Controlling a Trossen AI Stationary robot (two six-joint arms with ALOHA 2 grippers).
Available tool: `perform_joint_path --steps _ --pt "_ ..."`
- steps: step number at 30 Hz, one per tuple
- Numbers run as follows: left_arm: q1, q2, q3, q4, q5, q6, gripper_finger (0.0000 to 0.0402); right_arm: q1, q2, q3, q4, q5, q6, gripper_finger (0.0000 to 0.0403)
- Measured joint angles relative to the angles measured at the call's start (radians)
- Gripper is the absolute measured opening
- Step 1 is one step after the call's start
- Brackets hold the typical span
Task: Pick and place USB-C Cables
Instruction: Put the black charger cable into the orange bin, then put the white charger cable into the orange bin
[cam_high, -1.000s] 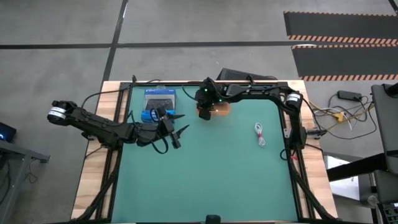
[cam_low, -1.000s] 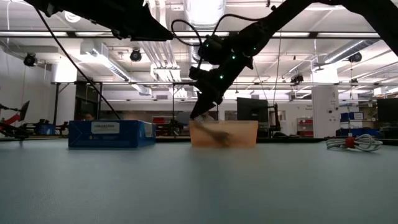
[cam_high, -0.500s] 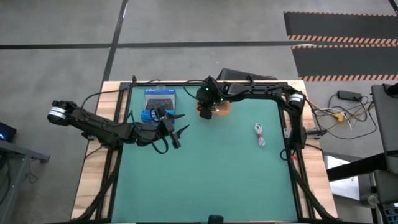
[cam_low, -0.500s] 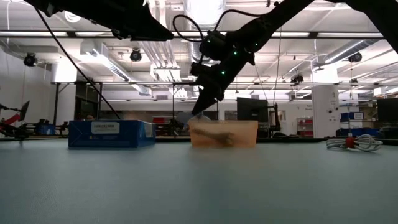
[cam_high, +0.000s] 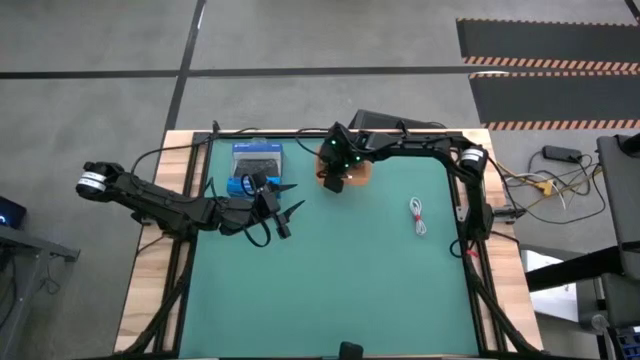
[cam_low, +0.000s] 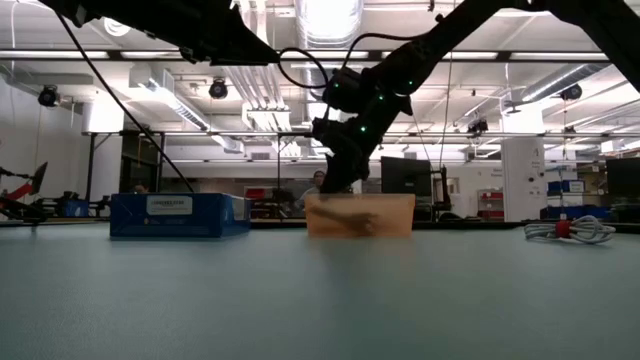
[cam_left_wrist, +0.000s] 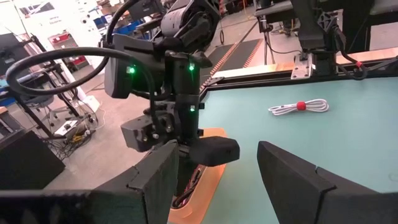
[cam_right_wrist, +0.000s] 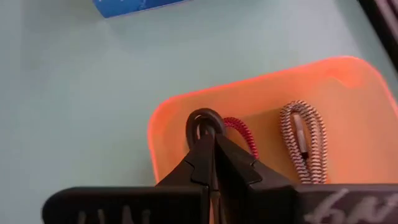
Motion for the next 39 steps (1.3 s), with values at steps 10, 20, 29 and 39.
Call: perform_joint_path --steps 10,20,29,39 --pt "0.000 0.000 0.000 0.000 0.000 0.004 0.0203 -0.021 0.000 0.000 0.009 -0.007 0.223 0.0009" --pt "0.000 0.000 0.002 0.000 0.000 0.029 0.0203 -0.020 0.032 0.000 0.016 -0.027 0.315 0.0009" --pt "0.000 0.000 0.002 0.001 0.000 0.031 0.0203 -0.019 0.045 0.001 0.055 -0.025 0.320 0.0009" --pt "0.000 0.000 0.001 0.000 0.000 0.029 0.0203 0.008 -0.105 0.013 -0.049 -0.022 0.245 0.0009"
